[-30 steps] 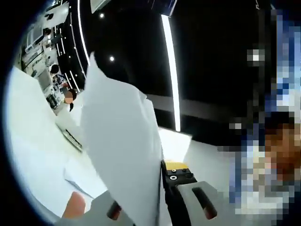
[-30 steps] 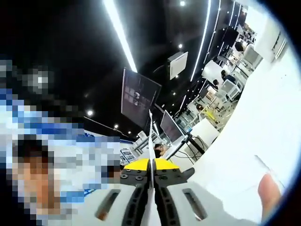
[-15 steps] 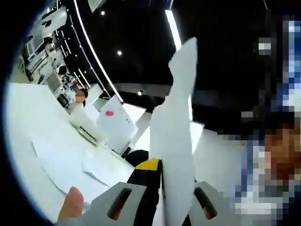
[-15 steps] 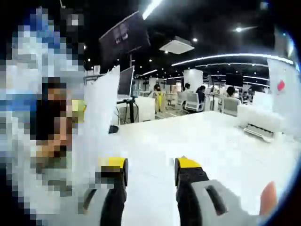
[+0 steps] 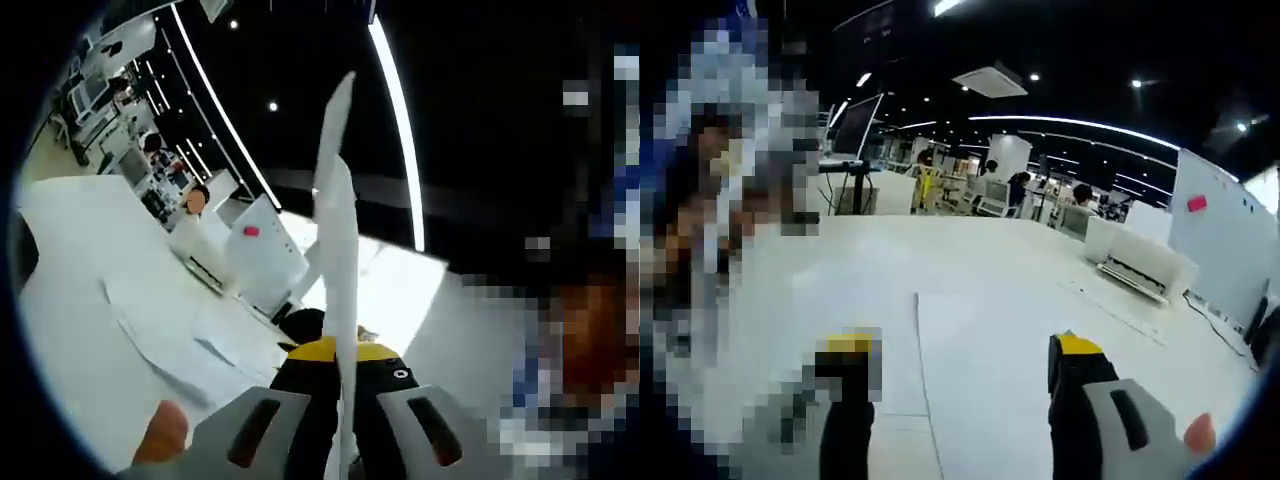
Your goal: Organize the stack of printing papers by aligning and flattening the scattered papers on the table
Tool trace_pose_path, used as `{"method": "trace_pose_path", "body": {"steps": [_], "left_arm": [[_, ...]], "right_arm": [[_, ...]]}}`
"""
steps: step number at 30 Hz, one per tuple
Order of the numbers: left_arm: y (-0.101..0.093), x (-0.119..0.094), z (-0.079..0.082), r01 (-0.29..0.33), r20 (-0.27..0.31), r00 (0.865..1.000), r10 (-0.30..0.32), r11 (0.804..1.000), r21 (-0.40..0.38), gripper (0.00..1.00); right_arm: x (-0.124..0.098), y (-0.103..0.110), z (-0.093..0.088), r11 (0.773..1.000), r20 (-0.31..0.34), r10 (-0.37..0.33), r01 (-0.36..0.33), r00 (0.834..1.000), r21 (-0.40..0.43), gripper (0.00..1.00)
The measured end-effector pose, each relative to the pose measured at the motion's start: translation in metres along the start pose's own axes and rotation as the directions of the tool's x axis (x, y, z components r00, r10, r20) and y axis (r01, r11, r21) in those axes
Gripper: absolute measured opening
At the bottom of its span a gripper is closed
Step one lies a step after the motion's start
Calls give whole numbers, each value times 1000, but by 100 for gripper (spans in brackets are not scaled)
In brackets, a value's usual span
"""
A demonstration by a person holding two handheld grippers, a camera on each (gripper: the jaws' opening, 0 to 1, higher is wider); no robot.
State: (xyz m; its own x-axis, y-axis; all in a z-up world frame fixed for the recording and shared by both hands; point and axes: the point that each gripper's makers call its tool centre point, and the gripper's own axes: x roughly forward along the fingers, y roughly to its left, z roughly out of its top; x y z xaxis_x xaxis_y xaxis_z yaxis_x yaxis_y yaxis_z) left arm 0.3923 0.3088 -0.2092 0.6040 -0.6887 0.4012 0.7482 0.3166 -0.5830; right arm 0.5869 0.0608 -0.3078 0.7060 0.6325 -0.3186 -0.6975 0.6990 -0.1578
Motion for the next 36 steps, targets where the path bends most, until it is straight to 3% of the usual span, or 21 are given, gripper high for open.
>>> {"method": "trace_pose_path", "body": {"steps": [7,11,14,20,24,25,26,28,30,31,32,34,36], "left_arm": [[-2,-5,-5,-29,-47,998,30,999,26,6],[-7,-6,-2,-27,-46,999,29,999,41,6],[-8,-7,-3,-25,-50,998,27,999,46,6],[-14,-5,-8,-7,-63,998,10,999,47,6],[-16,-10,-7,7,-52,999,-5,999,40,6],[-16,-11,-6,9,-49,999,-7,999,38,6],[-15,-12,-5,11,-44,999,-9,999,38,6],[-15,-12,-4,17,-38,999,-16,999,38,6],[-14,-10,-4,23,-32,999,-22,999,36,6],[-13,-9,-4,29,-30,999,-28,999,34,6],[-13,-8,-3,32,-30,999,-31,999,33,6],[-13,-7,-4,35,-28,999,-34,999,31,6],[-12,-7,-4,36,-28,999,-35,999,30,6]], "right_arm": [[37,-1,-4,1000,9,-21,21,1000,0,65],[43,9,-1,1000,20,-10,11,1000,-20,65],[48,4,1,999,16,-31,32,999,-24,65],[72,11,16,1000,-4,1,-1,1000,11,66],[84,12,20,997,20,-1,0,1000,77,67],[86,13,15,999,-14,-8,8,1000,51,68],[87,14,14,1000,-3,-17,17,1000,11,68],[92,20,-1,998,-83,-31,27,996,-48,68],[100,22,-9,990,-113,-48,32,992,-140,67],[94,16,-18,989,-147,-104,87,984,-122,66],[97,22,-12,992,-116,-56,42,992,-118,65],[95,15,-14,989,-121,-104,89,987,-122,65],[96,14,-12,987,-117,-105,89,988,-133,65]]}}
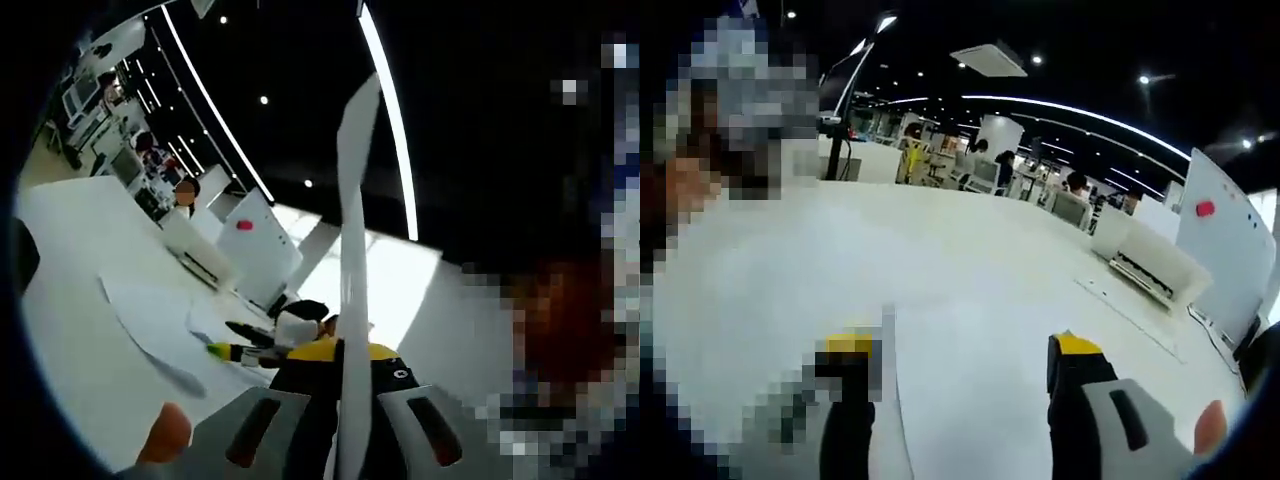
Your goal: Organize the stack of printing papers by aligning and flattening the scattered papers on the table
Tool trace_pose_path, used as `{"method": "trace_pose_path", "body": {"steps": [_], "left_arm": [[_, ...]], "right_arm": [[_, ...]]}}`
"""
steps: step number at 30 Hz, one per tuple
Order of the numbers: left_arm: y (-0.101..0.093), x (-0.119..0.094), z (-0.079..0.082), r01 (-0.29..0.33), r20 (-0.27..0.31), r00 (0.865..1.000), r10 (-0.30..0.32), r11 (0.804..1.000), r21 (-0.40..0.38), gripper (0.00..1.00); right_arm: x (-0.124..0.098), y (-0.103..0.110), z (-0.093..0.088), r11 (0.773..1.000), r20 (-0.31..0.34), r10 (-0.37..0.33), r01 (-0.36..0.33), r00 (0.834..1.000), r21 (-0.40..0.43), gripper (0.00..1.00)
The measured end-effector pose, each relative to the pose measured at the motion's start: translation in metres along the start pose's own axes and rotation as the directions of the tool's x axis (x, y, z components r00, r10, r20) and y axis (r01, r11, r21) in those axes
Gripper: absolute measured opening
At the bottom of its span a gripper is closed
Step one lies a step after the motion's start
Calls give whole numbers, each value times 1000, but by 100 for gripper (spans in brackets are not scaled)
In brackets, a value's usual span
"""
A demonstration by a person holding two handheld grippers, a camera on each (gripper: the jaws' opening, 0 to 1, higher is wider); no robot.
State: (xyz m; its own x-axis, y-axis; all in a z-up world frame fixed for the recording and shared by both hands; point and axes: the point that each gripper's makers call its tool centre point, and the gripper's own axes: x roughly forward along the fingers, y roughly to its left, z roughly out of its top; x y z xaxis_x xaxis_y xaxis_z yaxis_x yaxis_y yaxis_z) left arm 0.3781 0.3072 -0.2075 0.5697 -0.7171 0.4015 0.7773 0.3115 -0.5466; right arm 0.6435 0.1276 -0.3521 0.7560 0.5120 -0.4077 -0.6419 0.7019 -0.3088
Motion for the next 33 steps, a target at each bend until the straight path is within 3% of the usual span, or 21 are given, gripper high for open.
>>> {"method": "trace_pose_path", "body": {"steps": [11,18,21,27,33], "left_arm": [[-1,7,-3,10,-4,1000,-10,1000,-7,6],[-4,10,-6,21,-13,1000,-21,1000,-11,6],[-6,11,-7,21,-14,1000,-21,1000,-10,6],[-8,12,-8,29,-16,999,-29,1000,-12,6],[-9,12,-8,30,-17,999,-30,999,-11,6]], "right_arm": [[-4,-14,-1,999,-3,-47,46,999,-21,58],[-1,-15,-12,999,-29,-17,18,999,46,37],[3,-8,-14,988,-20,40,-37,999,150,25],[4,-5,-16,981,-9,73,-70,997,180,8],[5,1,-14,981,-3,95,-93,996,173,0]]}}
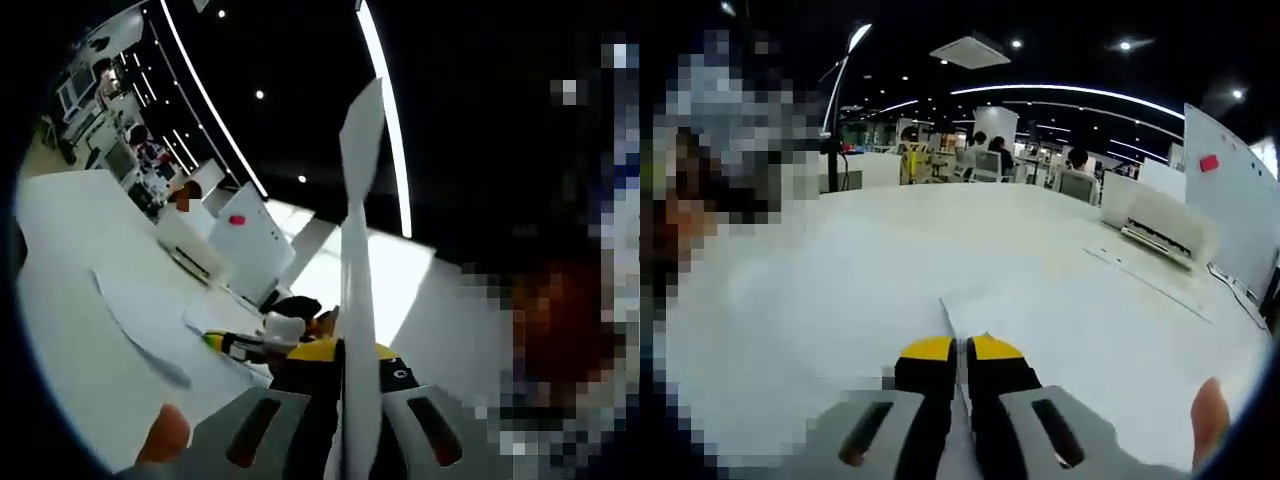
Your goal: Organize the stack of printing papers by aligning and flattening the scattered papers on the table
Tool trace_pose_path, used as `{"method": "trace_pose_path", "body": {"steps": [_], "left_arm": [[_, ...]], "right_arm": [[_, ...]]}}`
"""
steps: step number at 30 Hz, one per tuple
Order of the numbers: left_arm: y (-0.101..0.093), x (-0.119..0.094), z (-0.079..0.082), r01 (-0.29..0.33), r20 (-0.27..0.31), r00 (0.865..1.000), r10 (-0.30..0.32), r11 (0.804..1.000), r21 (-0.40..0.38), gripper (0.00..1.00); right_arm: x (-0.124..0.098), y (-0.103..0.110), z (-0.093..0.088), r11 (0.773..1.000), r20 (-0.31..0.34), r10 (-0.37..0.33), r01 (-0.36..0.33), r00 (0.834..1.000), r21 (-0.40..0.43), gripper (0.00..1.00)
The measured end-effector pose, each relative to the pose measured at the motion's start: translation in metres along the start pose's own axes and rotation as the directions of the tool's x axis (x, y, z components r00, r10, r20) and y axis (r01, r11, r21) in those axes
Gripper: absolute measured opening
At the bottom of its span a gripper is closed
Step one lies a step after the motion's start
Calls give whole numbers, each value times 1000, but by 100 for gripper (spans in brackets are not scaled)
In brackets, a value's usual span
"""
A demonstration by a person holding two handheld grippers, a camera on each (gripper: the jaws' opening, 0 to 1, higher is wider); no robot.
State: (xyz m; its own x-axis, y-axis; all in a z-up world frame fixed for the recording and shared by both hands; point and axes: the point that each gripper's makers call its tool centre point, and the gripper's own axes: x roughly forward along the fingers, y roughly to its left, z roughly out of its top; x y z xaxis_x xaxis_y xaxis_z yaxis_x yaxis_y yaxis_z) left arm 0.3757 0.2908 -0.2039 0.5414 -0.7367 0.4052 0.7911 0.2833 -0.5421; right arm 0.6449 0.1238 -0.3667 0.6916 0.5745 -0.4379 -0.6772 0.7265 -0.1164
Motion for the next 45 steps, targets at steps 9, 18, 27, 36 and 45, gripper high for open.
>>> {"method": "trace_pose_path", "body": {"steps": [9,18,27,36,45], "left_arm": [[-2,2,-1,6,2,1000,-6,1000,-2,6],[2,2,-2,-5,-2,1000,5,1000,-3,6],[4,2,-5,-15,-7,1000,15,1000,-10,6],[2,3,-5,-25,-15,1000,25,1000,12,6],[11,2,-6,-53,-19,998,53,999,7,6]], "right_arm": [[-8,-2,12,1000,24,-28,28,999,-1,0],[-14,-2,15,999,34,-39,38,999,12,0],[-35,2,29,996,93,-20,12,995,83,0],[-45,1,41,998,117,-26,20,993,58,0],[-67,1,56,999,131,-37,33,991,37,0]]}}
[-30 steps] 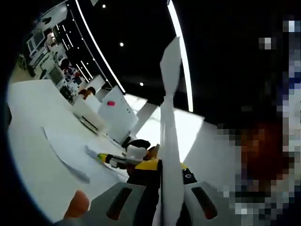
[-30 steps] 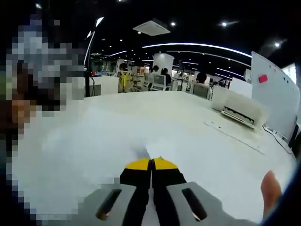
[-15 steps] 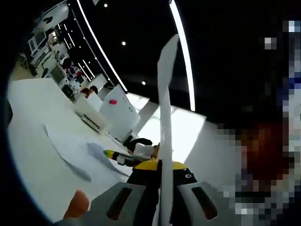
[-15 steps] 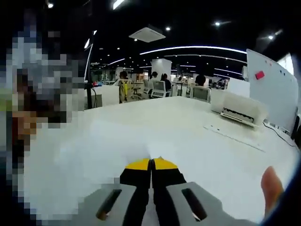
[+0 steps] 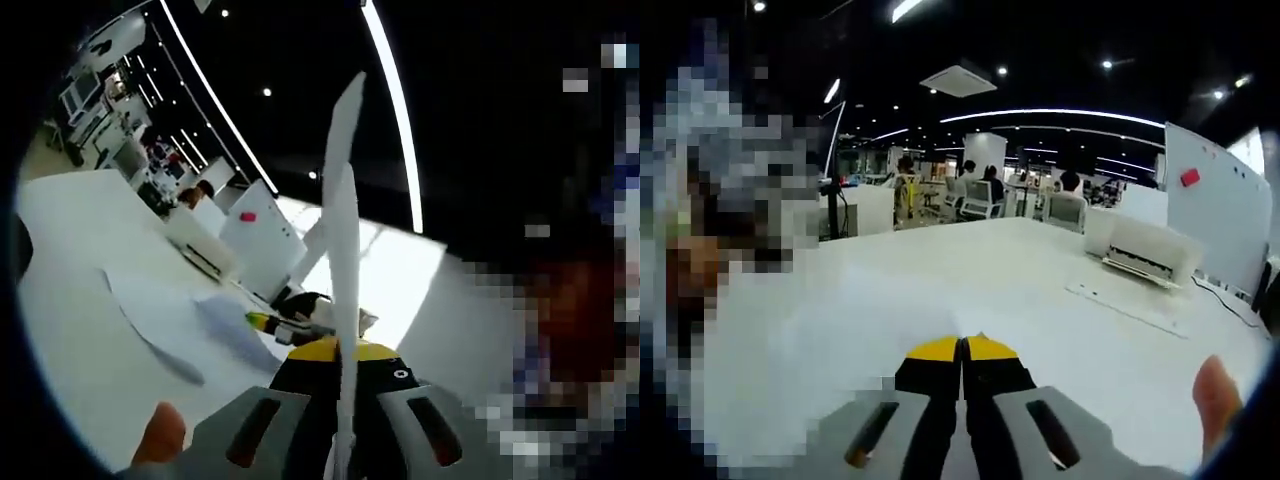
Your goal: Organize the stack of printing papers by aligning and flattening the scattered papers on the table
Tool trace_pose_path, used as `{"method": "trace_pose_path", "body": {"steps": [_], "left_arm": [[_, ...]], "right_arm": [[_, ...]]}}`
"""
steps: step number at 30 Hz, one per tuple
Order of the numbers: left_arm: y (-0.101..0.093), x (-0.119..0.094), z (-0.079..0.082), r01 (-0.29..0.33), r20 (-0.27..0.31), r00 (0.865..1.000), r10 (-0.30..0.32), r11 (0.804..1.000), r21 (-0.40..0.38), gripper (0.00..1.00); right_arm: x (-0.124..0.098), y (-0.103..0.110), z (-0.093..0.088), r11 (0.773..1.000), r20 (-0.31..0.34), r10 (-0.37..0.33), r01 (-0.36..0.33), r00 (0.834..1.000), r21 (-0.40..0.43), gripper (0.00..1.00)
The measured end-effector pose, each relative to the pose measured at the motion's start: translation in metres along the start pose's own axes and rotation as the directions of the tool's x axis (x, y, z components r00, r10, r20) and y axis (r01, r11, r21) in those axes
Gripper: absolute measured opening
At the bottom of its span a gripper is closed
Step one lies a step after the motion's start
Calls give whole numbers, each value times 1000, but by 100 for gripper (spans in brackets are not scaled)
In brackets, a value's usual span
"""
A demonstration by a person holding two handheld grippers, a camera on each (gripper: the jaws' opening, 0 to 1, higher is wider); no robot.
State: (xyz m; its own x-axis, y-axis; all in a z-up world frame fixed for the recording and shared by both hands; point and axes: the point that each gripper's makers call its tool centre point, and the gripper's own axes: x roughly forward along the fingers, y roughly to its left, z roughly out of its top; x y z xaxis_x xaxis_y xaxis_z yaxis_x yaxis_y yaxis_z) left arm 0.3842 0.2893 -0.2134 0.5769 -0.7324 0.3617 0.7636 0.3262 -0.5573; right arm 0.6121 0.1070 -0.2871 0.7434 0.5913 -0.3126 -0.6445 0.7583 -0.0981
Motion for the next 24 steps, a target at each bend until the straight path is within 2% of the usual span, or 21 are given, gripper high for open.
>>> {"method": "trace_pose_path", "body": {"steps": [7,13,19,24], "left_arm": [[6,10,-2,-2,-15,1000,2,1000,1,6],[15,17,-2,-17,-13,1000,17,1000,-1,6],[21,29,-4,-31,-20,999,31,1000,-5,6],[24,40,0,-28,-20,999,28,999,-14,6]], "right_arm": [[-37,-7,34,999,40,-20,22,999,-37,0],[-70,-13,63,993,76,-58,66,995,-102,0],[-102,-9,91,992,120,-38,52,992,-117,0],[-127,-3,111,994,159,5,13,987,-108,0]]}}
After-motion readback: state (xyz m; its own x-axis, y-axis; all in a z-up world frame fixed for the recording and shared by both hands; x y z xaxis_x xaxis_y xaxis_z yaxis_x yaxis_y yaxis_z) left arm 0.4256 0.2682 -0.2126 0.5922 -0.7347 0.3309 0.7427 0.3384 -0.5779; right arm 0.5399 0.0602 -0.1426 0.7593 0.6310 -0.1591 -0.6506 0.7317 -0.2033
